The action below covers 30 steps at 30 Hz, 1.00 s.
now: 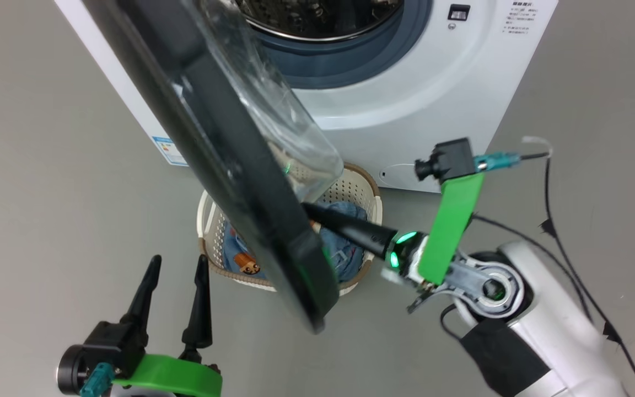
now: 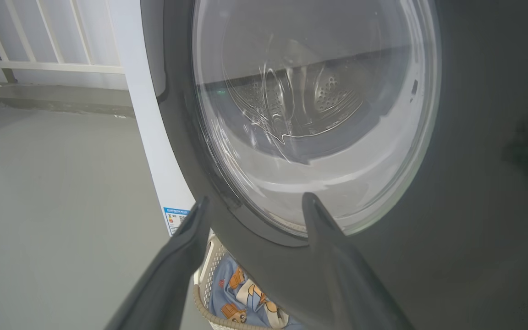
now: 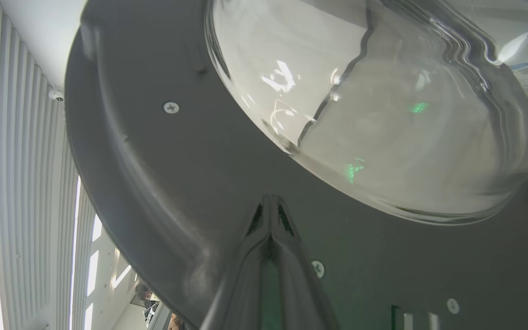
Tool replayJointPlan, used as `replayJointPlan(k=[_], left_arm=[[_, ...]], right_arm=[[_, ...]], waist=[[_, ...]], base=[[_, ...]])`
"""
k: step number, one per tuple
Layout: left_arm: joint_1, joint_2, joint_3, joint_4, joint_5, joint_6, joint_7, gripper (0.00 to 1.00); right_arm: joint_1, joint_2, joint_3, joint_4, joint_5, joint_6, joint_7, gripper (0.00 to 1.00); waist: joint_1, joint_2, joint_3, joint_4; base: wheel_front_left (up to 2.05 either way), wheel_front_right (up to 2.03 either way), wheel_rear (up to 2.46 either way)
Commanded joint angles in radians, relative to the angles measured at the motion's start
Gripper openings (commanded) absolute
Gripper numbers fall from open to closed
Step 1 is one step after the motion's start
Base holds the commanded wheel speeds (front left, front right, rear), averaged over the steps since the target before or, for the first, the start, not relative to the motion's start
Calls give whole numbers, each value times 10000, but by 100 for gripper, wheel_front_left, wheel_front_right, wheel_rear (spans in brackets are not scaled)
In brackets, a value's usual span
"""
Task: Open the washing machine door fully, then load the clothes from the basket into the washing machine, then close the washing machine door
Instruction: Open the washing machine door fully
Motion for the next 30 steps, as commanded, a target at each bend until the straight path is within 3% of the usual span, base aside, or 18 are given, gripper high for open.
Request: replayJointPlan(k=[1, 30], left_arm=[[-24, 160, 309, -180, -90, -14, -63, 100], [265, 160, 569, -54, -176, -154, -63, 100]], right_arm=[[168, 337, 293, -230, -128, 17, -93, 0], [411, 732, 2585, 387, 608, 17, -2429, 0]], waist=[[0, -1, -55, 27], [0, -1, -883, 206]], base=[[0, 0, 0], [0, 0, 0]])
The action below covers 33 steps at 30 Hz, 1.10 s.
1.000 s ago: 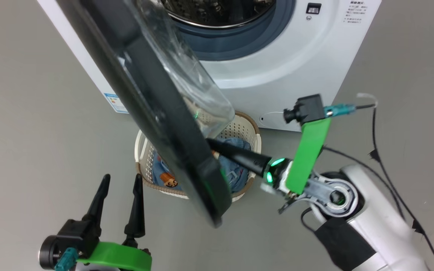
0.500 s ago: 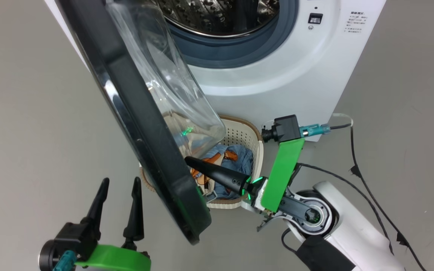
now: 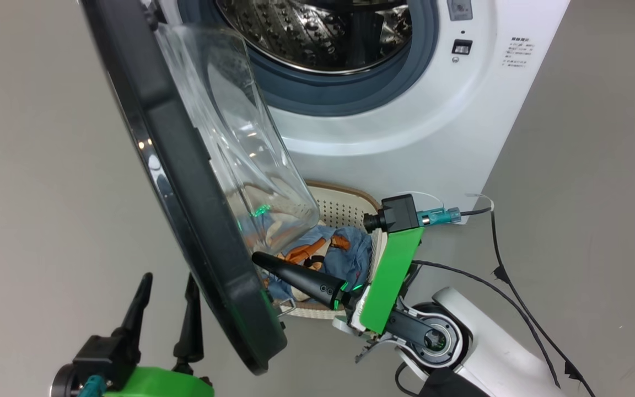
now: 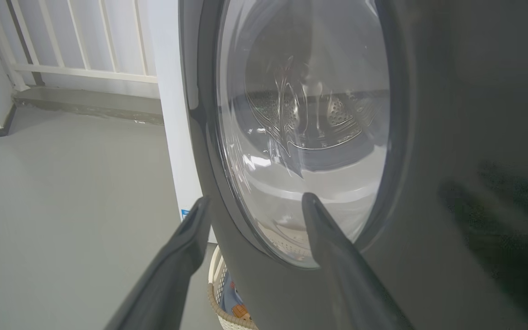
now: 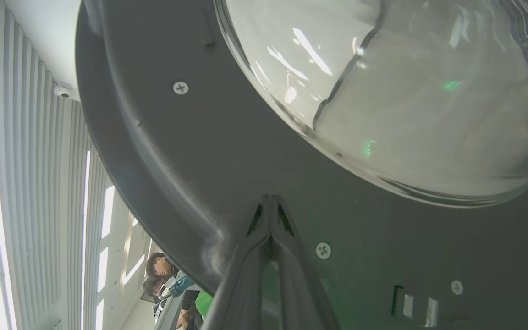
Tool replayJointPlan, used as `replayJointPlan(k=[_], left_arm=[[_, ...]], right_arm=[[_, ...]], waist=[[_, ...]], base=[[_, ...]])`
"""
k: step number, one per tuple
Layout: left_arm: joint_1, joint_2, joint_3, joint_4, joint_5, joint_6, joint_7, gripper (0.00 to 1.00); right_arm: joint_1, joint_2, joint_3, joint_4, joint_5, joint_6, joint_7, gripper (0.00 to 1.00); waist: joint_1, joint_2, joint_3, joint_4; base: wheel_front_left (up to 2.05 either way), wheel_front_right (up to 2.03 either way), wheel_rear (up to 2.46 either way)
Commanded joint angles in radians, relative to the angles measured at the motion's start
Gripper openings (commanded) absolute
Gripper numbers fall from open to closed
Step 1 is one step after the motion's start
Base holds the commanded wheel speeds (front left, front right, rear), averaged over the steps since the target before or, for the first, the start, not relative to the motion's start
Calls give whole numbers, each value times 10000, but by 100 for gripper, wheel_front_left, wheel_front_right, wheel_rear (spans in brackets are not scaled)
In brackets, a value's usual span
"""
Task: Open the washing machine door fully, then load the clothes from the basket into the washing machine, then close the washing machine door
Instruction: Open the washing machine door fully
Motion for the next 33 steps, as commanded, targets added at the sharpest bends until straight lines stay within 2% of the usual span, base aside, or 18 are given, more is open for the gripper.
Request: replayJointPlan(k=[1, 6, 7, 8, 9, 10, 12, 18, 26, 29, 33], left_arm=[[-92, 154, 414, -185, 18, -64, -65, 100], [57, 154, 684, -123, 157, -138, -65, 100], [102, 154, 749, -58, 243, -119, -65, 100], [128, 154, 820, -14, 289, -92, -65, 100], [144, 154, 878, 9, 280, -99, -65, 100], [166, 154, 922, 34, 304, -139, -65, 100], [228, 154, 1014, 78, 383, -207, -65, 100], [426, 154, 1231, 132, 523, -329, -65, 100], [802, 154, 1625, 106, 577, -400, -65, 100], [921, 154, 1744, 56, 564, -398, -65, 100], [1083, 154, 1938, -42, 600, -416, -65, 100]], right_arm=[[146, 371, 139, -286, -47, 19, -104, 0], [154, 304, 86, -386, -588, 19, -447, 0], [169, 244, 121, -431, -722, 19, -562, 11], [174, 160, 184, -498, -864, 19, -675, 34], [181, 66, 240, -567, -1000, 19, -840, 50], [213, -21, 289, -630, -1064, 19, -1000, 90], [265, -245, 383, -764, -1201, 19, -1343, 100], [392, -1178, 915, -922, -1892, 19, -2984, 100], [411, -2887, 1889, -622, -3253, 19, -6058, 100], [676, -3390, 1564, -349, -3800, 19, -6326, 100], [1483, -3489, -74, -184, -5175, 19, -6343, 100]], waist=[[0, 0, -81, -57], [0, 0, -283, -291], [0, 0, -315, -346], [0, 0, -327, -408], [0, 0, -353, -469], [0, 0, -400, -523], [0, 0, -492, -622], [0, 0, -757, -842], [0, 0, -1087, -1112], [0, 0, -1172, -1230], [0, 0, -1240, -1473]], base=[[0, 0, 0], [0, 0, 0], [0, 0, 0], [0, 0, 0], [0, 0, 0], [0, 0, 0], [0, 0, 0], [0, 0, 0], [0, 0, 0], [0, 0, 0], [0, 0, 0]])
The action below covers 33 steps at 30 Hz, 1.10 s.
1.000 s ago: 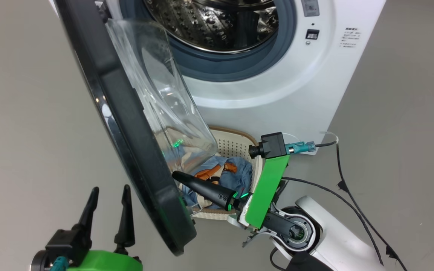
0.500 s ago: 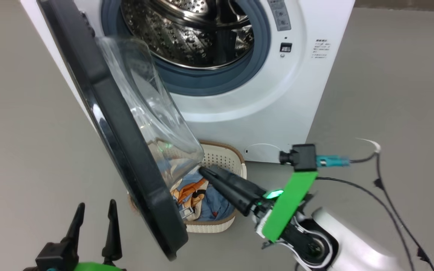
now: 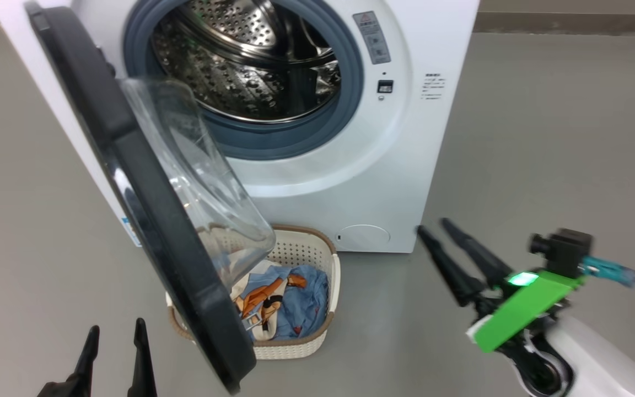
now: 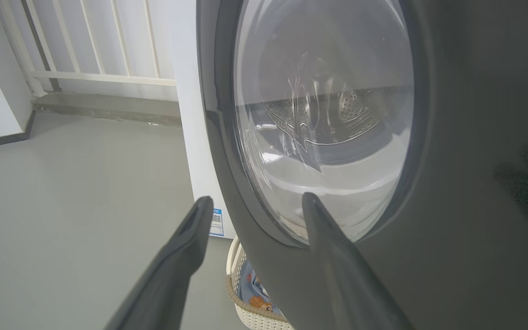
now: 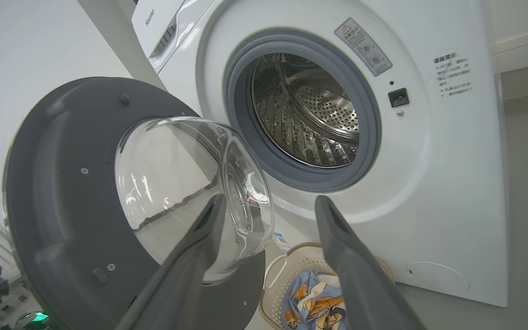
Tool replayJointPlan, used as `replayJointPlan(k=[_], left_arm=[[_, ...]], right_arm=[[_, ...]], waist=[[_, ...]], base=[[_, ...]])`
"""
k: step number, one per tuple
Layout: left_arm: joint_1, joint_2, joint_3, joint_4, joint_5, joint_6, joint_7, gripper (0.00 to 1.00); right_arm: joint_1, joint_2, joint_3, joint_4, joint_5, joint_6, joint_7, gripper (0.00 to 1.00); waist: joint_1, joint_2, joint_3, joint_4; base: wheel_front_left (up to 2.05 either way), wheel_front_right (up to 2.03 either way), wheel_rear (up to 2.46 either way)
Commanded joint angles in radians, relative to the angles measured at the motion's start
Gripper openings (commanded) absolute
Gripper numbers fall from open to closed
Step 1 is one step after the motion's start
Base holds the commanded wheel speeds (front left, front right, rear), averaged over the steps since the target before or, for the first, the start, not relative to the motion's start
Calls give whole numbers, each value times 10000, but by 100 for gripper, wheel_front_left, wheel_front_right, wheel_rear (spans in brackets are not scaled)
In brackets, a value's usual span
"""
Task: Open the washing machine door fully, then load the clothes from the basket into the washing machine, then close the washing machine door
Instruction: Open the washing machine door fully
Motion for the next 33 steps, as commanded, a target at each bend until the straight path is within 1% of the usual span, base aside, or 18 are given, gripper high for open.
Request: replayJointPlan(k=[1, 5, 9, 12, 14, 17, 19, 20, 24, 33], left_arm=[[-132, 125, 380, -314, 121, -43, -65, 100], [-22, 125, 493, -410, 174, -68, -65, 100], [56, 125, 598, -456, 223, -100, -65, 100], [102, 125, 652, -463, 235, -117, -65, 100], [130, 125, 679, -480, 239, -129, -65, 100], [176, 125, 722, -507, 255, -147, -65, 100], [208, 125, 760, -513, 266, -167, -65, 100], [208, 125, 760, -513, 266, -167, -65, 100], [262, 125, 835, -505, 260, -209, -65, 100], [384, 125, 908, -613, 225, -259, -65, 100]], right_arm=[[530, 31, -541, -207, -525, 17, -117, 100], [1435, 199, -2070, -357, -1990, 17, -119, 100], [2314, 629, -3685, -622, -3373, 17, -120, 100], [2950, 1016, -4618, -902, -4260, 17, -121, 100], [3354, 1266, -5067, -1082, -4728, 17, -121, 100], [3858, 1569, -5620, -1258, -5412, 17, -121, 100], [4154, 1821, -5955, -1327, -5736, 17, -121, 100], [4154, 1821, -5955, -1327, -5736, 17, -121, 100], [4679, 2337, -6603, -1469, -6406, 17, -121, 100], [5441, 3010, -7435, -1801, -7933, 17, -122, 100]], waist=[[0, 0, -74, -172], [0, 0, -93, -394], [0, 0, -132, -541], [0, 0, -166, -601], [0, 0, -179, -624], [0, 0, -190, -662], [0, 0, -196, -688], [0, 0, -196, -688], [0, 0, -220, -734], [0, 0, -253, -892]], base=[[0, 0, 0], [0, 0, 0], [0, 0, 0], [0, 0, 0], [0, 0, 0], [0, 0, 0], [0, 0, 0], [0, 0, 0], [0, 0, 0], [0, 0, 0]])
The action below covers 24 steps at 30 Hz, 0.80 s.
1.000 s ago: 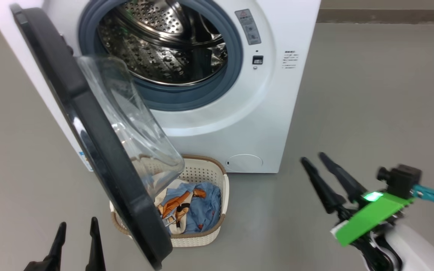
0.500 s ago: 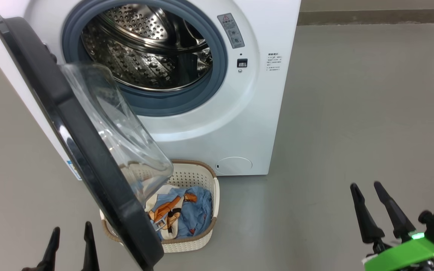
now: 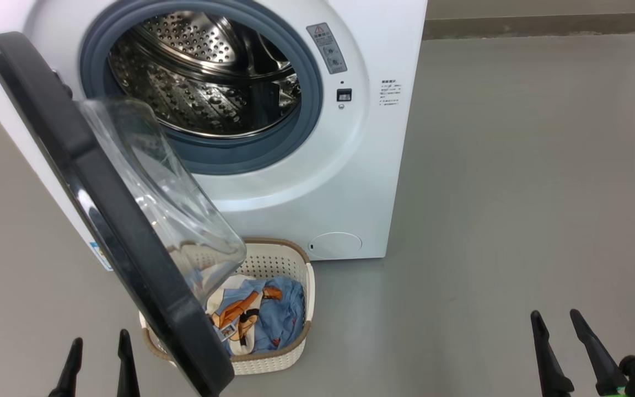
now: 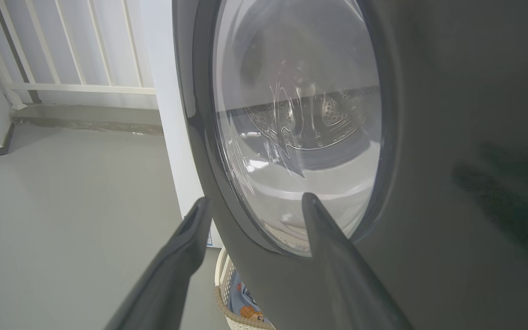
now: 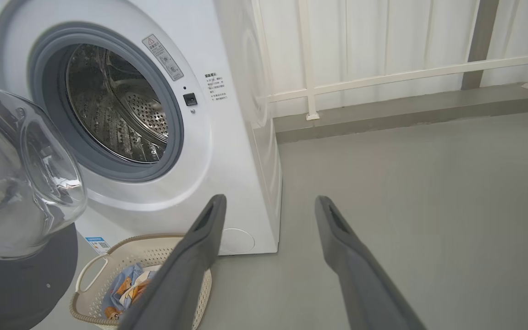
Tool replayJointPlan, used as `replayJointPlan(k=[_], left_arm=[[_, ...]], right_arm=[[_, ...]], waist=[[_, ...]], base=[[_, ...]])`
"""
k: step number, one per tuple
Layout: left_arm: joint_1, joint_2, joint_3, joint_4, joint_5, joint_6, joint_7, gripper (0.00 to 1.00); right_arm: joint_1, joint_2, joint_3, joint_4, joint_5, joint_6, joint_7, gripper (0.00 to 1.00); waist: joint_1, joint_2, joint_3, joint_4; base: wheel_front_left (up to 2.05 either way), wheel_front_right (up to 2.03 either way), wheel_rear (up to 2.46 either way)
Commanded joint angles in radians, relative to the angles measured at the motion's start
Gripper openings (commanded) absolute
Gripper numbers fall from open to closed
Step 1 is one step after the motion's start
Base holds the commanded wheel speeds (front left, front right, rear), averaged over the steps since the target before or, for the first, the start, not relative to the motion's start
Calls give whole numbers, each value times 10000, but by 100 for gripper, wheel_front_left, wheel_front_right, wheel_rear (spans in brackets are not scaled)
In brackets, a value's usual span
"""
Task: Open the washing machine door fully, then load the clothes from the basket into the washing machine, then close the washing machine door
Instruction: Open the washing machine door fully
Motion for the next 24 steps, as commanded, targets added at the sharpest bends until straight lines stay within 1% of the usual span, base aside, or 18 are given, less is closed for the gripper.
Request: replayJointPlan(k=[1, 7, 13, 24], left_arm=[[-70, 123, 370, -300, 56, -57, -65, 100], [91, 123, 430, -369, -89, -81, -65, 100], [139, 123, 439, -362, -245, -89, -65, 100], [149, 123, 331, -264, -344, -77, -65, 100]], right_arm=[[-8, -64, 131, -296, -217, 17, -120, 100], [418, 255, -189, -416, -1004, 17, -120, 100], [625, 486, -348, -349, -1291, 17, -120, 100], [745, 611, -587, -193, -1611, 17, -120, 100]], waist=[[0, 0, -18, -23], [0, 0, -83, -70], [0, 0, -81, -63], [0, 0, -196, 68]], base=[[0, 0, 0], [0, 0, 0], [0, 0, 0], [0, 0, 0]])
